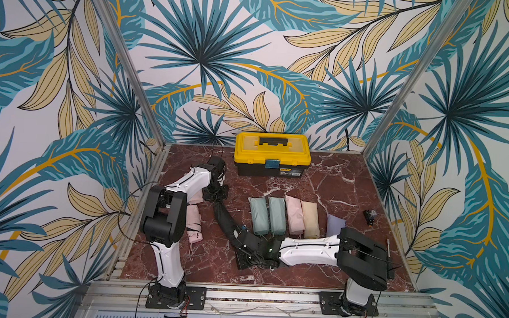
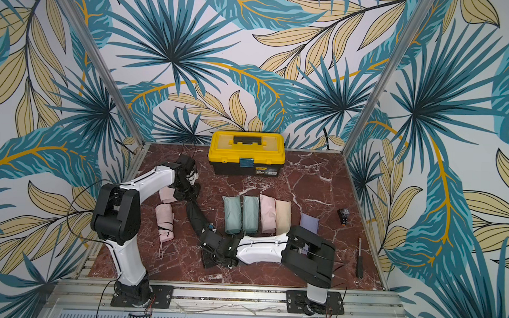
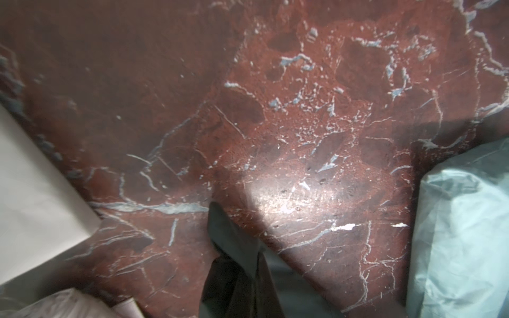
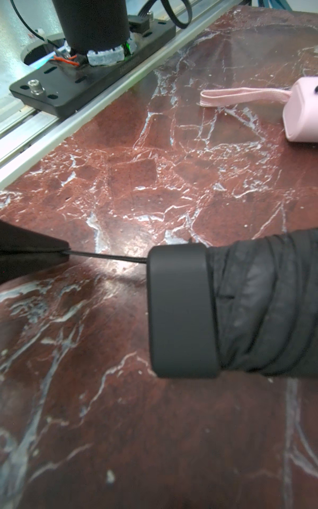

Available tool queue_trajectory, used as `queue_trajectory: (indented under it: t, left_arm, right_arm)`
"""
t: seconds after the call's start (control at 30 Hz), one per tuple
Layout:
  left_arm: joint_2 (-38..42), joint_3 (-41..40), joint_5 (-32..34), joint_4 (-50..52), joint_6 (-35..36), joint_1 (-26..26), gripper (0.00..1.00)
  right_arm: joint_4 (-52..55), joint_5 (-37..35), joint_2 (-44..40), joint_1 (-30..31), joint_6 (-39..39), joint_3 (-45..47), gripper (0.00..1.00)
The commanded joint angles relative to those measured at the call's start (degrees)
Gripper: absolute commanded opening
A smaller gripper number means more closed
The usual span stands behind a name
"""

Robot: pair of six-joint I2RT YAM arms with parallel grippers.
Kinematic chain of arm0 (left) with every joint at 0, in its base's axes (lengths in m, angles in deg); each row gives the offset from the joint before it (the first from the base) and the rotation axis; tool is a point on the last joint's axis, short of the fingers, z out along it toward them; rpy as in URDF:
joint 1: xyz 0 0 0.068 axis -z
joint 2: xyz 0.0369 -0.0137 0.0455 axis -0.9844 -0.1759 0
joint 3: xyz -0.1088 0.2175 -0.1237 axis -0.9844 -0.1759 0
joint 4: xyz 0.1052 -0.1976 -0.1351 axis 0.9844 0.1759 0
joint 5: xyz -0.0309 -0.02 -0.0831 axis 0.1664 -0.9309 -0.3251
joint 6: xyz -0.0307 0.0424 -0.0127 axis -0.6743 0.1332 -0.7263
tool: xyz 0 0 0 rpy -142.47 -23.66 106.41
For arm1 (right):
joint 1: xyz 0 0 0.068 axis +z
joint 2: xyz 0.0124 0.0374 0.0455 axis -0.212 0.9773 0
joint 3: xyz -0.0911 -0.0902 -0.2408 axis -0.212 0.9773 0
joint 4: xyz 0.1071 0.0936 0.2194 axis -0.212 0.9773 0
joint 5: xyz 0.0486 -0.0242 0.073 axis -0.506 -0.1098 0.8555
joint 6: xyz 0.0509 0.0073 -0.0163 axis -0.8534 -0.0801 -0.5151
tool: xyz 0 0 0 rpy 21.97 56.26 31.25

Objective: Take umbrellas out of sleeves
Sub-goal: Take out the umbrella from the umbrella sleeve, then place the umbrella sleeve at the center of the board.

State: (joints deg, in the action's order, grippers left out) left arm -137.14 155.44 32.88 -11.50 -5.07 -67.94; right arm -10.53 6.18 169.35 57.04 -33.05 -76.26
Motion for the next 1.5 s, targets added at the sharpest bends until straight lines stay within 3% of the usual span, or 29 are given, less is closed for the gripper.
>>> queue_trajectory:
  t: [0.0, 0.9, 1.0, 1.1, 1.13, 1.33, 1.47]
  left_arm:
    - [-0.96, 3.88, 4.95, -2.99, 1.48, -2.04, 0.00]
    - [-7.21, 11.71, 5.45, -1.76, 2.79, -3.05, 0.00]
    - [-7.15, 12.52, 5.57, -1.44, 3.94, -3.01, 0.08]
    - [-7.03, 14.06, 7.12, -0.67, 6.51, -2.96, 0.11]
    - [-6.92, 14.71, 8.57, -0.49, 7.38, -2.88, 0.11]
    - [-7.03, 20.40, 21.10, 1.66, 15.17, -2.73, 0.11]
    - [-9.63, 23.78, 24.32, 1.62, 24.09, -1.89, 0.10]
  right_arm:
    - [3.22, 2.44, -0.21, 0.75, -0.42, 1.72, 0.00]
    - [3.25, 0.94, -4.76, 1.37, -2.97, 7.80, 0.00]
    - [3.48, 1.02, -4.52, 1.39, -2.69, 7.46, 0.01]
    - [3.82, 0.72, -4.45, 1.39, -2.57, 7.19, 0.25]
    - [3.84, 0.50, -4.55, 1.39, -2.53, 7.27, 0.28]
    - [4.45, -0.21, -4.78, 1.39, -1.83, 7.00, 0.31]
    - [4.46, 0.05, -3.97, 1.39, -1.49, 6.57, 0.31]
